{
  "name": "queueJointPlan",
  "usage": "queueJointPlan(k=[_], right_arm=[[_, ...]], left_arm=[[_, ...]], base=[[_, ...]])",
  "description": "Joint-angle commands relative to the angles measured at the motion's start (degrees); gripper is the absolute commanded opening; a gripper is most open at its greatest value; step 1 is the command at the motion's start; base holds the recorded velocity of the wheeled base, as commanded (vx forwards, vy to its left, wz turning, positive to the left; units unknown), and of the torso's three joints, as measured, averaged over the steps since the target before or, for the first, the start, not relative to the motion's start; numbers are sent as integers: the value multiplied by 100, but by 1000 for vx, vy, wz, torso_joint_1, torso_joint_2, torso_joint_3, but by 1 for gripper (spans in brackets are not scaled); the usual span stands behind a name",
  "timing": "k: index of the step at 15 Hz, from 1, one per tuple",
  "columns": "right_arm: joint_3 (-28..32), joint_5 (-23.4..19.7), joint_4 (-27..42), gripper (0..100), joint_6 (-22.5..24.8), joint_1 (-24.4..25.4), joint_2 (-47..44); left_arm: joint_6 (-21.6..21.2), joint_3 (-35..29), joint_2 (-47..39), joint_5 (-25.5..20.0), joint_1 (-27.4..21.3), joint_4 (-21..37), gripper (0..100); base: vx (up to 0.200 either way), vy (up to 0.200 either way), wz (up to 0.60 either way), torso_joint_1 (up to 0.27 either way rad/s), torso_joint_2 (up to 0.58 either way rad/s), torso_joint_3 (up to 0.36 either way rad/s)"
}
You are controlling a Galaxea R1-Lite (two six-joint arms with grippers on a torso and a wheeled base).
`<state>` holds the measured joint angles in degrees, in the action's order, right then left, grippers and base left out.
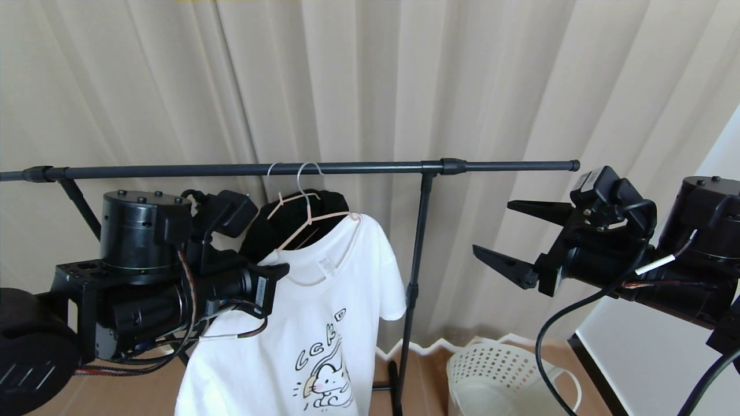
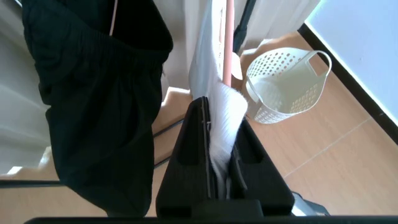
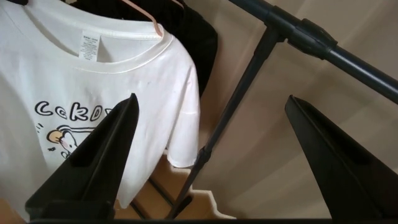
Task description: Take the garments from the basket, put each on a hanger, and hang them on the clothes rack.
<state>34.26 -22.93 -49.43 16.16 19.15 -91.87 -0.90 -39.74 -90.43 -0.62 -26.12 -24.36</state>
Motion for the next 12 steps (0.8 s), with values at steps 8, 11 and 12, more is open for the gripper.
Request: queueJointPlan(k=[8, 11, 12], right_arm=[[11, 8, -14, 100, 1, 1, 29], [-24, 175, -31, 100, 10, 1, 117], [-33, 175, -40, 100, 10, 10, 117]], left_arm=[[248, -1124, -1117, 273, -15, 1, 0], [248, -1677, -1592, 502, 2, 1, 0], [275, -1765, -1653, 510, 2, 1, 0]], base=[[0, 0, 0, 0, 0, 0], [0, 0, 0, 0, 0, 0], [0, 0, 0, 0, 0, 0]])
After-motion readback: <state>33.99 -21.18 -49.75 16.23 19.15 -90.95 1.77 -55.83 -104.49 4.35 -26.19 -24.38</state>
